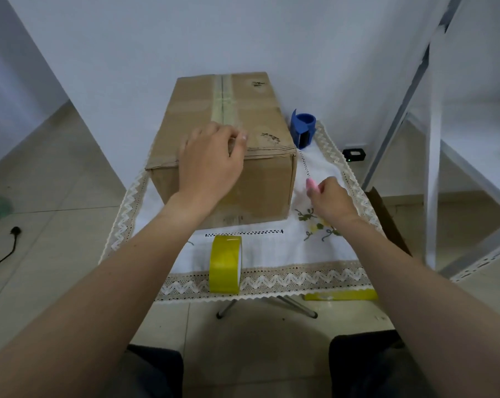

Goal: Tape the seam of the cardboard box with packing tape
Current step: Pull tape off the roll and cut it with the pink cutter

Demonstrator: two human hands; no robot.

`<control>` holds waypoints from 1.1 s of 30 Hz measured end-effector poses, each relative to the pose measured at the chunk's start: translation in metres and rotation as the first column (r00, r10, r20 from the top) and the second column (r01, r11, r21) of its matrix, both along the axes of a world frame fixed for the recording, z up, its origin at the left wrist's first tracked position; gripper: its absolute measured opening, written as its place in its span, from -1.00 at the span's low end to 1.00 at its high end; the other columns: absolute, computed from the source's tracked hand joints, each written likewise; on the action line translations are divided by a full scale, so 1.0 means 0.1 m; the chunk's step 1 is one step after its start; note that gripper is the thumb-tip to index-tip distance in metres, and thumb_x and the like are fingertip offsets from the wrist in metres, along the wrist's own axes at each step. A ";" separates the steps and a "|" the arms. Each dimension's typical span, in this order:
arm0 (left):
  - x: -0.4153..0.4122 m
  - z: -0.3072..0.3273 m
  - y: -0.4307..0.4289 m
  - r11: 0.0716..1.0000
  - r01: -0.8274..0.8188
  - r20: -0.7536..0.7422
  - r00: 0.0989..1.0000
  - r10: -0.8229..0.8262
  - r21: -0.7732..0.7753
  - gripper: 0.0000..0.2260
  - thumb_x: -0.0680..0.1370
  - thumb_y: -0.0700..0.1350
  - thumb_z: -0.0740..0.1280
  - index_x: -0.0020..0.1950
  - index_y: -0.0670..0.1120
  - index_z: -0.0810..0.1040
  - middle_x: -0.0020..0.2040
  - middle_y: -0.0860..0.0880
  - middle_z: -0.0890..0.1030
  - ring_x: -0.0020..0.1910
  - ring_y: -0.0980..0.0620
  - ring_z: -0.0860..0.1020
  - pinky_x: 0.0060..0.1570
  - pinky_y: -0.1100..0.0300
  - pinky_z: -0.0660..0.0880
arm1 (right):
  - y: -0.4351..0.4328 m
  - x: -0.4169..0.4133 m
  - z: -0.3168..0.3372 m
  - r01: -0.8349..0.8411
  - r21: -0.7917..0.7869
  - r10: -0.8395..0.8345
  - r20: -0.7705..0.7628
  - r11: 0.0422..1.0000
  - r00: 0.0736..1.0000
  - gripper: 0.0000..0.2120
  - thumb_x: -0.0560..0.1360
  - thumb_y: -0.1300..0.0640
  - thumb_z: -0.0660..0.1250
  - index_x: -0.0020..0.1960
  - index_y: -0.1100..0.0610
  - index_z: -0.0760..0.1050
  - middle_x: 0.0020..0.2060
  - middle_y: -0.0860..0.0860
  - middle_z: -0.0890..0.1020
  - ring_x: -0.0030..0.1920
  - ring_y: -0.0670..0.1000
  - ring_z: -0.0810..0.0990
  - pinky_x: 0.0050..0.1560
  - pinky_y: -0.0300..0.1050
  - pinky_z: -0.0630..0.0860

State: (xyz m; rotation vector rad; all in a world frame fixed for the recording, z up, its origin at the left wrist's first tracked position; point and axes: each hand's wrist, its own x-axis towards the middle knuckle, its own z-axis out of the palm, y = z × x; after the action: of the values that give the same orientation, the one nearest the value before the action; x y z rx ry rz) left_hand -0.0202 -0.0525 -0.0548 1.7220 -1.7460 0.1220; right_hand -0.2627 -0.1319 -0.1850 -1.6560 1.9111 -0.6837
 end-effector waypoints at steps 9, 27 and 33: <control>0.26 -0.24 0.47 0.991 0.043 -0.353 0.932 -0.085 -0.126 -0.79 0.67 -0.09 0.21 -0.01 -0.03 0.64 -0.40 0.14 0.48 -0.42 0.14 0.43 -0.37 0.14 0.34 | 0.71 0.37 0.66 0.179 -0.363 0.119 0.664 0.914 0.739 -0.85 0.68 0.16 0.19 0.22 0.00 0.42 -0.19 0.13 0.71 -0.46 -0.10 0.38 -0.35 -0.15 0.37; 0.38 -0.80 0.85 0.924 0.230 -0.695 0.717 0.051 0.304 -0.75 0.73 -0.04 0.15 0.11 0.02 0.64 0.04 0.11 0.67 -0.07 0.10 0.67 -0.10 -0.12 0.66 | 1.13 0.68 0.46 -0.448 -0.404 0.556 0.201 0.797 0.807 -0.93 0.65 0.14 0.37 0.05 0.14 0.57 -0.37 -0.09 0.46 -0.41 -0.16 0.40 -0.38 -0.33 0.28; 0.49 -0.76 0.90 0.870 0.395 -0.717 0.693 -0.070 0.297 -0.80 0.70 -0.11 0.22 0.17 0.01 0.65 0.11 0.04 0.70 0.10 0.04 0.67 -0.01 -0.08 0.66 | 1.15 0.72 0.50 -0.540 -0.442 0.625 0.063 0.716 0.778 -0.84 0.60 0.13 0.43 -0.07 0.15 0.49 -0.40 -0.09 0.48 -0.42 -0.09 0.41 -0.38 -0.23 0.26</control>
State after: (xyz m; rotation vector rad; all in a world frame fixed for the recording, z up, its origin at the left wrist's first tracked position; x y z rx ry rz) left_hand 0.0288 0.0370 -0.1310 1.4971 -1.4365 -0.9901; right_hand -0.1903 -0.0168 -0.1348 -2.1915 1.0183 -0.9670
